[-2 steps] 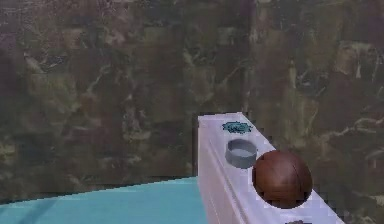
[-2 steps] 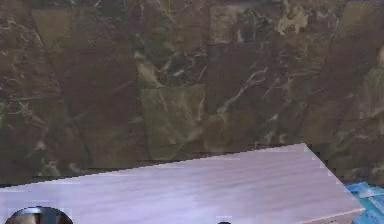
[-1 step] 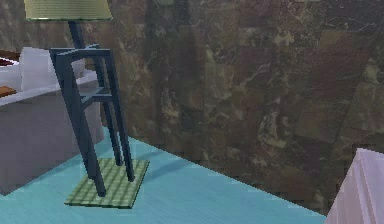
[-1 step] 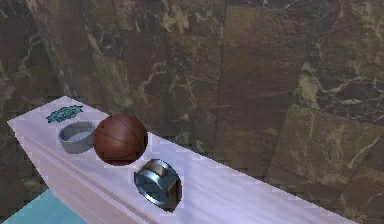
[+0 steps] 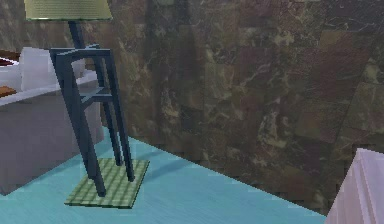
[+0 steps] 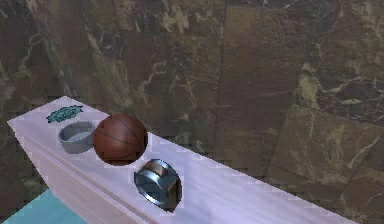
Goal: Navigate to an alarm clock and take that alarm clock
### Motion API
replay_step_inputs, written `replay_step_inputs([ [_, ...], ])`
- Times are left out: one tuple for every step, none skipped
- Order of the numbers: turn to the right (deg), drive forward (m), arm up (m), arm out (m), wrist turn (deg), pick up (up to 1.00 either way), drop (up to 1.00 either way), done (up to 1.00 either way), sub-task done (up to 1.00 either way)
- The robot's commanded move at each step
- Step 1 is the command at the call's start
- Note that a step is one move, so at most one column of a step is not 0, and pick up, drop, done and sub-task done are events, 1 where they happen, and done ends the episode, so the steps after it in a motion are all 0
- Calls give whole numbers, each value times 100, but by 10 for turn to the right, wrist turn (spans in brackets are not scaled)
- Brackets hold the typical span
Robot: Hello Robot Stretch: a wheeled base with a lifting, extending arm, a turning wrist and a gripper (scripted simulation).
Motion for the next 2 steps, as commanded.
replay_step_inputs([
  [0, 0, 38, 0, 0, 0, 0, 0, 0],
  [0, 0, 0, 12, 0, 0, 0, 0, 0],
])
